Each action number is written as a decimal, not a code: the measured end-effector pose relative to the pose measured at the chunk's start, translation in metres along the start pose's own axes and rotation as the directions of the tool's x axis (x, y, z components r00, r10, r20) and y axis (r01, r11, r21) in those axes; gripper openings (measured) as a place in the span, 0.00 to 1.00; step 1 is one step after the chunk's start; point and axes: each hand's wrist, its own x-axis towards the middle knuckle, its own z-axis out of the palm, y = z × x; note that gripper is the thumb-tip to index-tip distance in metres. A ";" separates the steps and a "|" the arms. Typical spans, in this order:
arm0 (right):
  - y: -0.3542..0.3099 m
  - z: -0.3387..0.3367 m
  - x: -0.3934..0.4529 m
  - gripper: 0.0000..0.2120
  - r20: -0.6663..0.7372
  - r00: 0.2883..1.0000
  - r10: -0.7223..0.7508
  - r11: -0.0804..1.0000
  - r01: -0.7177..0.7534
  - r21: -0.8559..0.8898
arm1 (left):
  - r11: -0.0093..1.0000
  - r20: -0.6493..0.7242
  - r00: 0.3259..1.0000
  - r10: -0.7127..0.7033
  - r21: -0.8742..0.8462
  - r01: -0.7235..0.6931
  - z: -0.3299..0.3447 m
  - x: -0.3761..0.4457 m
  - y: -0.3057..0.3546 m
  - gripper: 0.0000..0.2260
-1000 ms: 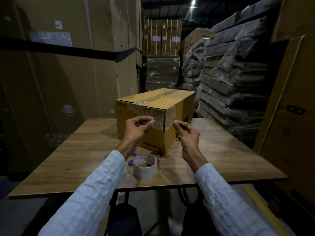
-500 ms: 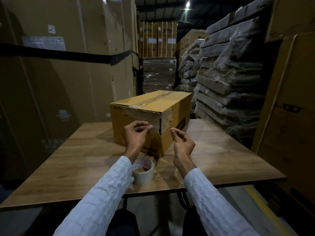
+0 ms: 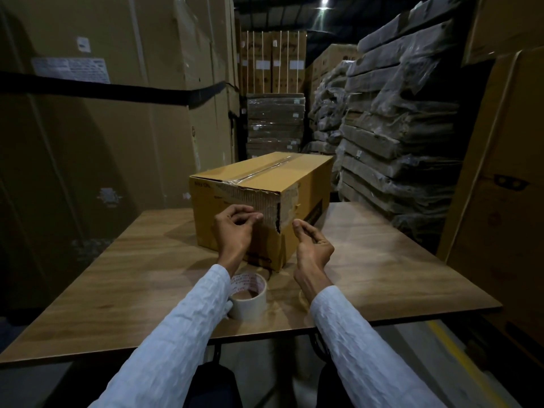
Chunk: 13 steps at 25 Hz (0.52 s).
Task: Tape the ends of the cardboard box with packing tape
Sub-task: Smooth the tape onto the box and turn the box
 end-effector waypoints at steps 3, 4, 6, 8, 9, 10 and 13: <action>0.003 0.003 0.004 0.06 -0.001 1.000 0.000 1.000 0.000 -0.001 | 0.999 -0.009 0.999 0.039 -0.006 -0.039 0.001 0.001 -0.006 0.11; 0.004 0.005 0.006 0.06 -0.002 1.000 -0.002 1.000 0.002 0.000 | 0.998 -0.008 0.998 0.060 -0.003 -0.060 0.002 0.001 -0.008 0.12; 0.006 0.007 0.010 0.06 0.001 1.000 -0.001 1.000 0.001 -0.003 | 0.994 0.000 0.994 0.112 0.017 -0.112 0.001 0.002 -0.013 0.12; 0.008 0.009 0.013 0.05 0.000 1.000 0.006 1.000 -0.006 -0.016 | 0.983 0.007 0.984 0.179 0.038 -0.179 -0.001 0.004 -0.020 0.12; 0.009 0.011 0.016 0.05 -0.002 1.000 0.010 1.000 -0.010 -0.020 | 0.977 0.008 0.978 0.206 0.044 -0.206 -0.001 0.005 -0.024 0.11; 0.010 0.011 0.019 0.06 -0.001 1.000 0.013 1.000 -0.013 -0.020 | 0.973 0.009 0.974 0.228 0.048 -0.228 -0.001 0.007 -0.027 0.11; 0.011 0.013 0.027 0.06 0.016 1.000 0.006 0.999 -0.005 -0.037 | 0.952 0.023 0.956 0.293 0.087 -0.294 0.000 0.009 -0.032 0.10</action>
